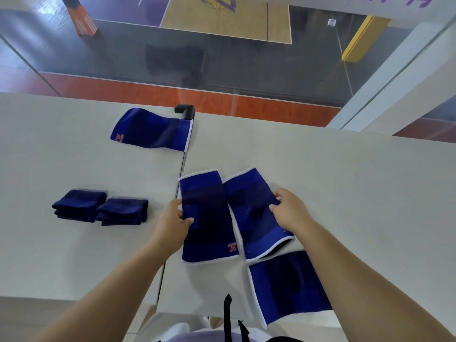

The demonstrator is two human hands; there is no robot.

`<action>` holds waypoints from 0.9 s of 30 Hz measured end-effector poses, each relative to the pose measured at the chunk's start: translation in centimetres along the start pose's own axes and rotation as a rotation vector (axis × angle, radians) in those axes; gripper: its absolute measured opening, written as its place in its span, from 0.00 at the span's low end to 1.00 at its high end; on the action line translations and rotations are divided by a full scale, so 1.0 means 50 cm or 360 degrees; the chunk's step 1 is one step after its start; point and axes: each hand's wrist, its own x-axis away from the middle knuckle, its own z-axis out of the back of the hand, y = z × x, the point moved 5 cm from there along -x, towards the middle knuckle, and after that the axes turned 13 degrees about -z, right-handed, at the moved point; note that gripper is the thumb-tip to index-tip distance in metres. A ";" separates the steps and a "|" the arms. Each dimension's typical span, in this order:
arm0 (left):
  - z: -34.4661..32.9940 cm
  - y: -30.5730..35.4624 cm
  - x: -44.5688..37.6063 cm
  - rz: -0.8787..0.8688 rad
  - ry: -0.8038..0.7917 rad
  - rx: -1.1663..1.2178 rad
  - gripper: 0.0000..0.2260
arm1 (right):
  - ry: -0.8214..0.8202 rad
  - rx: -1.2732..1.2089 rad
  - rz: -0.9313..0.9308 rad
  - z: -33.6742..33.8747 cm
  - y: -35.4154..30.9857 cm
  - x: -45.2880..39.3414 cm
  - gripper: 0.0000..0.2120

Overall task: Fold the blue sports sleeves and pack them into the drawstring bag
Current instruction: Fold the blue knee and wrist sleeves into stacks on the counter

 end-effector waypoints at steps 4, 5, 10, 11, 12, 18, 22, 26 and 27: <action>0.000 -0.008 -0.005 0.0036 0.0021 0.0117 0.12 | 0.0101 -0.0284 0.0208 0.057 -0.025 0.035 0.12; 0.001 -0.009 -0.005 0.0051 0.0038 0.0157 0.10 | 0.0093 -0.0360 0.0263 0.066 -0.034 0.048 0.14; 0.006 -0.016 -0.005 0.0118 0.0014 0.0409 0.10 | -0.0223 -0.0785 0.0442 0.038 -0.082 0.099 0.16; 0.007 -0.016 -0.004 0.0136 0.0008 0.0472 0.12 | -0.0311 -0.0838 0.0445 0.019 -0.090 0.101 0.16; 0.007 -0.016 -0.004 0.0161 0.0023 0.0559 0.13 | -0.0392 -0.0881 0.0434 -0.003 -0.097 0.102 0.16; 0.018 -0.020 0.003 0.0300 0.0115 0.0802 0.18 | -0.0593 -0.0918 0.0353 -0.134 -0.107 0.076 0.17; 0.018 -0.022 0.002 0.0206 0.0019 0.0578 0.06 | -0.0474 -0.0686 0.0235 -0.182 -0.083 0.050 0.14; 0.014 -0.025 -0.006 0.0170 -0.0012 0.0446 0.06 | -0.0252 -0.0194 0.0290 -0.186 -0.070 0.045 0.10; 0.013 -0.027 -0.008 0.0167 -0.0027 0.0418 0.04 | -0.0179 -0.0086 0.0330 -0.181 -0.071 0.046 0.09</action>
